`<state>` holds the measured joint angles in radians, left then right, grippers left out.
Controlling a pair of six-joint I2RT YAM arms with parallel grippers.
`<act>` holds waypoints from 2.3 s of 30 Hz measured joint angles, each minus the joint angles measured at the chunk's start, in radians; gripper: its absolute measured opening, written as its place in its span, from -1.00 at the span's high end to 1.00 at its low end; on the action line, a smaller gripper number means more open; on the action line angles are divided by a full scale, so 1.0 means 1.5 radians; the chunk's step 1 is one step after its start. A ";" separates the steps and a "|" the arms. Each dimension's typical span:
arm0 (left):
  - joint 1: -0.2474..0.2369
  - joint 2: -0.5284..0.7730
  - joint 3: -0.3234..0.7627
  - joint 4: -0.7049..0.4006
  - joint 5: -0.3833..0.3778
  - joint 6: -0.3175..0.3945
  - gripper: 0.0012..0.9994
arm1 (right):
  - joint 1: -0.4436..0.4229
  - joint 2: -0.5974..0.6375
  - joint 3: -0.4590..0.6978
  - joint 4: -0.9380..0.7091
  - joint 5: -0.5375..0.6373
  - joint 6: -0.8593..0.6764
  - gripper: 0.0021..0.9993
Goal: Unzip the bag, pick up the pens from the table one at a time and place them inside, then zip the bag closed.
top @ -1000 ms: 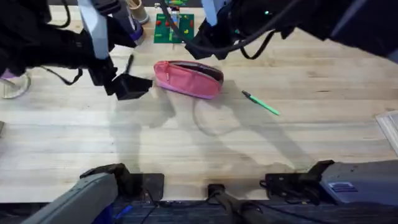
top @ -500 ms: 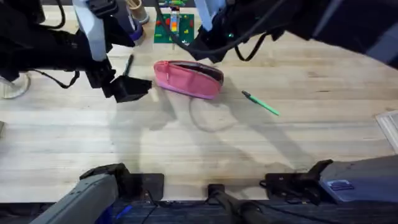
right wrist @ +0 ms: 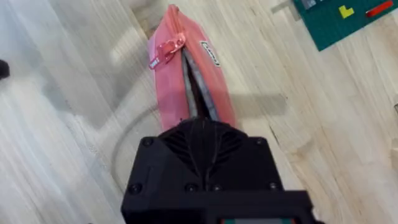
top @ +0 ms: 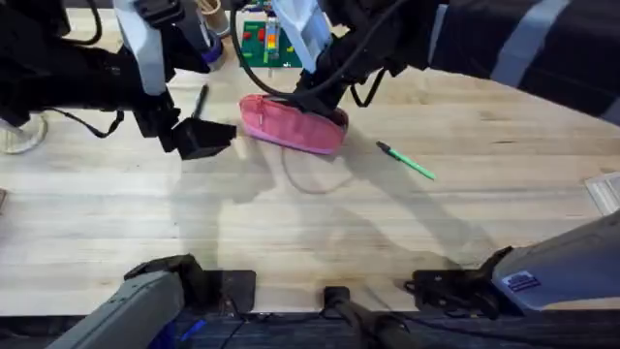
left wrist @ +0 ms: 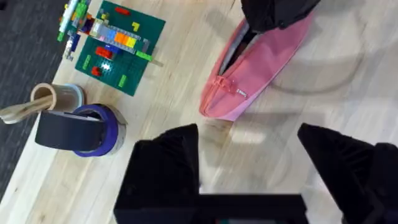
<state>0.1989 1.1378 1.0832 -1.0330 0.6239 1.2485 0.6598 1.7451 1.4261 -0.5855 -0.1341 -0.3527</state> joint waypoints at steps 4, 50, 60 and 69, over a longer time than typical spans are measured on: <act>0.000 0.000 0.000 0.000 0.000 0.000 -0.99 | 0.000 0.004 0.000 0.002 0.000 -0.009 0.95; 0.000 0.000 0.000 0.000 0.000 0.000 -0.99 | 0.000 0.109 0.006 0.019 0.005 -0.045 -0.99; 0.000 0.000 0.000 0.000 0.000 0.000 -0.99 | -0.022 0.022 0.010 -0.096 0.005 -0.045 -0.99; 0.000 0.000 0.000 0.000 0.000 0.000 -0.99 | -0.096 -0.117 0.010 -0.231 0.005 -0.045 -0.99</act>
<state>0.1989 1.1378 1.0832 -1.0332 0.6238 1.2484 0.5165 1.5693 1.4406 -0.9320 -0.1265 -0.4194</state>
